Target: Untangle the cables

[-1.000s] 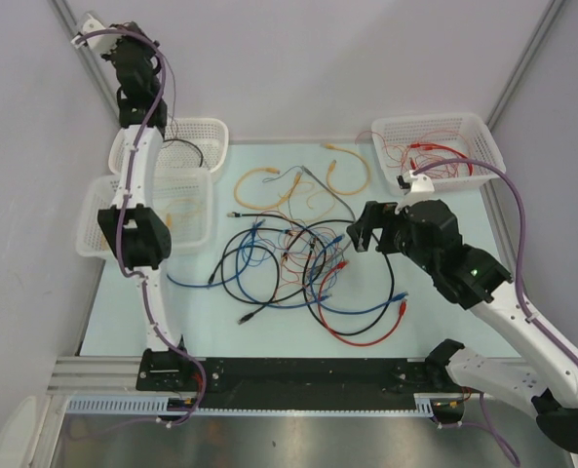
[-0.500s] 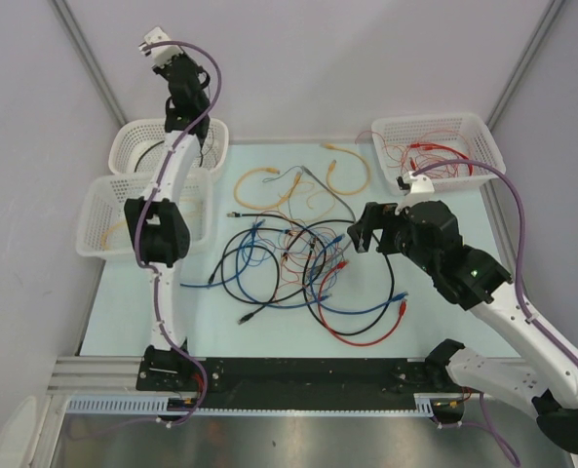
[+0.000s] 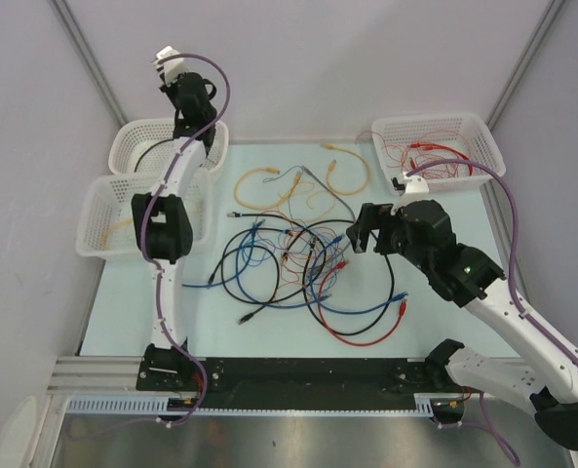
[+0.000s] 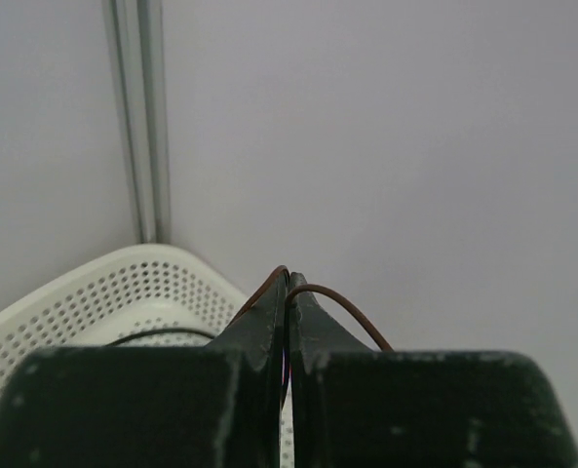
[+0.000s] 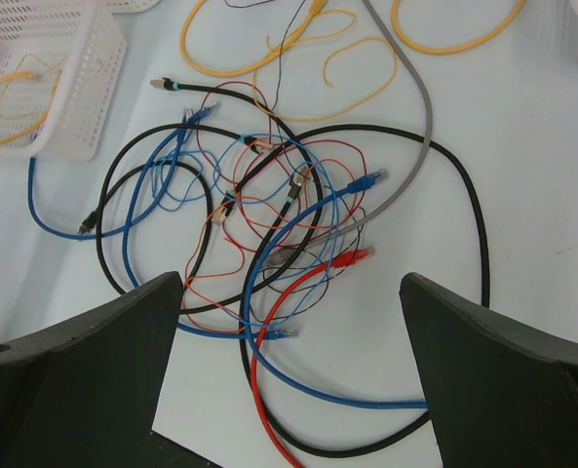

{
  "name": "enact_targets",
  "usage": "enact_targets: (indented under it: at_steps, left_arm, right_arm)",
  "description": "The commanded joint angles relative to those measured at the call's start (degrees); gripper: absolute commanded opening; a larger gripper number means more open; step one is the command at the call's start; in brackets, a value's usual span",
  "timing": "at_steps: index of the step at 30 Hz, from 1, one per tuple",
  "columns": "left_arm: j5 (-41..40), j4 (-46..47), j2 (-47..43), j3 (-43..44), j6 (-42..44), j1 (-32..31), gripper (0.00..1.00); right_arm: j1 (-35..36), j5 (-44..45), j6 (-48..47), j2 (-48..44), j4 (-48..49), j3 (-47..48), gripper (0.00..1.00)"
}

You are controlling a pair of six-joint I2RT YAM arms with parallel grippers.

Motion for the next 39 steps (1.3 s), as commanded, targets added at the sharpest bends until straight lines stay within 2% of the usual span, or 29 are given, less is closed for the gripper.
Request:
enact_targets:
  at_steps: [1, 4, 6, 7, 8, 12, 13, 14, 15, 16, 19, 23, 26, 31, 36, 39]
  left_arm:
    - [-5.7, -9.3, -0.2, 0.5, -2.5, 0.5, 0.0]
    - [-4.5, -21.0, 0.7, 3.0, -10.5, 1.2, 0.02]
    - [-2.6, -28.7, 0.6, 3.0, -16.1, 2.5, 0.12]
    - [0.7, -31.0, 0.2, 2.9, -21.5, 3.2, 0.17]
    - [2.4, -34.7, 0.4, 3.0, -23.6, 4.2, 0.29]
    - [4.9, -40.8, 1.4, 4.1, -28.2, 5.7, 0.48]
    - [5.2, -41.4, 1.5, 4.2, -28.4, 5.9, 0.56]
    - [5.3, -41.9, 1.4, 4.1, -28.4, 6.3, 0.75]
    - [5.6, -41.9, 1.3, 4.1, -28.4, 6.3, 0.85]
    - [5.9, -42.0, 1.2, 4.1, -28.3, 6.3, 0.99]
    - [7.5, -41.9, 1.0, 5.3, -28.5, 6.7, 1.0]
    - [12.6, -47.6, 3.6, 11.3, -31.8, 8.5, 1.0]
    - [15.1, -49.9, 2.9, 10.7, -34.2, 9.0, 1.0]
    - [18.9, -47.8, -6.5, -2.7, -36.6, 7.5, 1.0]
    - [18.7, -36.9, -21.7, -25.1, -32.4, -3.0, 1.0]
    - [18.6, -35.1, -31.1, -34.0, -30.9, -8.7, 1.0]
  right_arm:
    - [0.0, 0.5, -0.9, -0.2, 2.4, 0.1, 1.0]
    - [0.0, 0.2, -0.9, -0.4, 2.3, 0.1, 1.0]
    - [0.0, -0.1, -0.9, -0.5, 2.4, 0.1, 1.0]
    - [-0.1, -0.2, -0.9, -0.5, 2.3, 0.1, 1.0]
    - [0.0, -0.5, -0.8, -0.6, 2.1, 0.1, 1.0]
    - [-0.2, -1.2, -0.6, -0.9, 2.1, 0.1, 1.0]
    - [-0.2, -1.2, -0.6, -0.9, 2.1, 0.1, 1.0]
    - [-0.2, -1.2, -0.4, -0.8, 2.0, 0.1, 1.0]
    - [-0.2, -1.2, -0.4, -0.9, 1.9, 0.1, 1.0]
    - [-0.3, -1.4, -0.2, -0.9, 1.9, 0.1, 1.0]
    - [-0.4, -2.0, 0.3, -0.5, 1.9, 0.1, 1.0]
    - [-0.6, -2.8, 0.8, 0.1, 2.0, 0.1, 1.0]
    - [-0.7, -3.4, 1.2, 0.3, 2.1, 0.1, 1.0]
    - [-0.7, -5.6, 2.8, 0.1, 2.4, 0.1, 1.0]
    - [-0.6, -7.9, 4.3, -1.1, 2.4, 0.1, 1.0]
    - [-0.5, -6.7, 3.1, -2.7, 3.2, 0.1, 1.0]
